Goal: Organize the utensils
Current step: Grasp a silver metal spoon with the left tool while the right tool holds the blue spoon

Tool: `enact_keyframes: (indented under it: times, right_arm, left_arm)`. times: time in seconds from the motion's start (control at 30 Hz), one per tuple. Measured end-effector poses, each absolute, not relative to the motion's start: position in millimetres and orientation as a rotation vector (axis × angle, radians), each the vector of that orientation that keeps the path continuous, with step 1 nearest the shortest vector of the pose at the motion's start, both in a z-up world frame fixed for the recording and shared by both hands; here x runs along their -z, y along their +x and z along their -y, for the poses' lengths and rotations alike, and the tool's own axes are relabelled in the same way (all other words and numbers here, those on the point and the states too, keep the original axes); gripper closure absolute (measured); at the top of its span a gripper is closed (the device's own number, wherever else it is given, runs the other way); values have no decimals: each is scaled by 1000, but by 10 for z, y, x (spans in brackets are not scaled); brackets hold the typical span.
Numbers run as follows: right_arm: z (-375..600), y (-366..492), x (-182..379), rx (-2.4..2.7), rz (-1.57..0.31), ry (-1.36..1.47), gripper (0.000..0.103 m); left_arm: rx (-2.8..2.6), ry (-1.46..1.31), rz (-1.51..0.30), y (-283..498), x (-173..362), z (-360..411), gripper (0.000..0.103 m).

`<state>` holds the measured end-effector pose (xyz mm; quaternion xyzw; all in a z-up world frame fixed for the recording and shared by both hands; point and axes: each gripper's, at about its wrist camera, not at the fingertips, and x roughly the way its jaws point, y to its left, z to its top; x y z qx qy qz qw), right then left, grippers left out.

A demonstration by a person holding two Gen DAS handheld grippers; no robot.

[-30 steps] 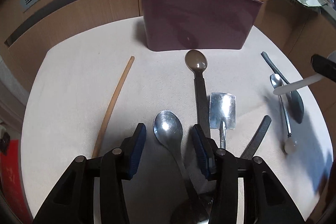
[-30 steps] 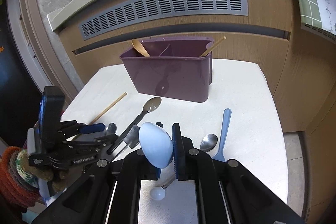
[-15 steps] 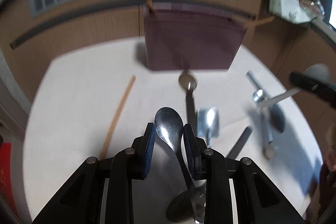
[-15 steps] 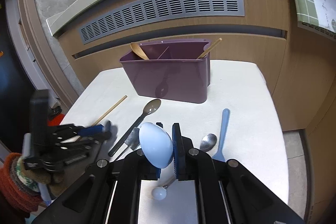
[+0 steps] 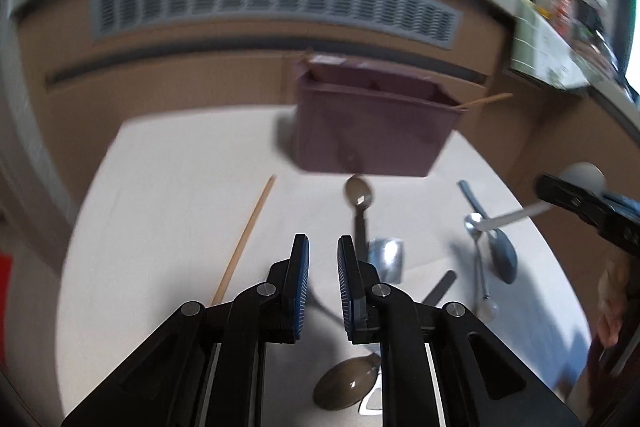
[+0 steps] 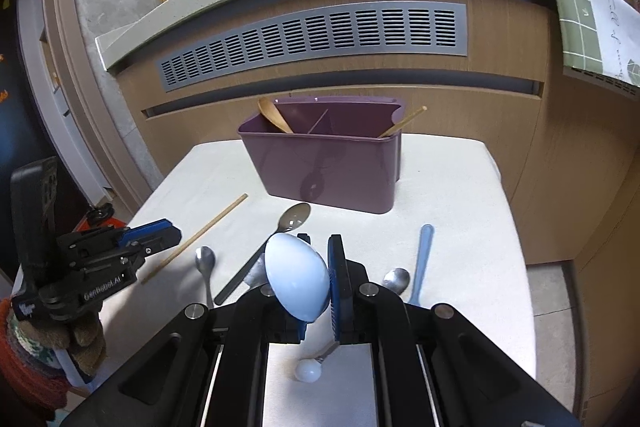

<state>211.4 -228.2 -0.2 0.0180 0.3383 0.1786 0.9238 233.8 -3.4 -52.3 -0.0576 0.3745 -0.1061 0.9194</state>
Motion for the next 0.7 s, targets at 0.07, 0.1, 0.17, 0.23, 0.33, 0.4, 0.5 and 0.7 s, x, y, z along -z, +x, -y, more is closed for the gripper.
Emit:
enact_keyframes:
  times: [0.07, 0.1, 0.17, 0.23, 0.33, 0.4, 0.5, 0.7]
  right_arm:
    - [2308, 2123, 23, -358, -701, 39, 95]
    - [2316, 2129, 39, -351, -705, 38, 95]
    - [2333, 2147, 73, -346, -715, 43, 95]
    - [2342, 2167, 102, -350, -728, 54, 95]
    - [2336, 2162, 120, -355, -732, 52, 95]
    - [2330, 2164, 123, -356, -731, 47, 95]
    - [2316, 2180, 136, -358, -737, 45, 95]
    - [2333, 2165, 140, -339, -727, 30, 95]
  left_arm:
    - [197, -183, -839, 2404, 666, -64, 78]
    - [192, -205, -867, 2414, 732, -88, 72]
    - [174, -255, -931, 2479, 887, -125, 67]
    - [149, -294, -971, 2537, 995, -133, 66]
    - [166, -305, -969, 2646, 1045, -49, 60]
    - [215, -259, -967, 2719, 1049, 100, 59]
    - [256, -154, -929, 2781, 1054, 295, 58]
    - [192, -56, -904, 2707, 1065, 326, 58]
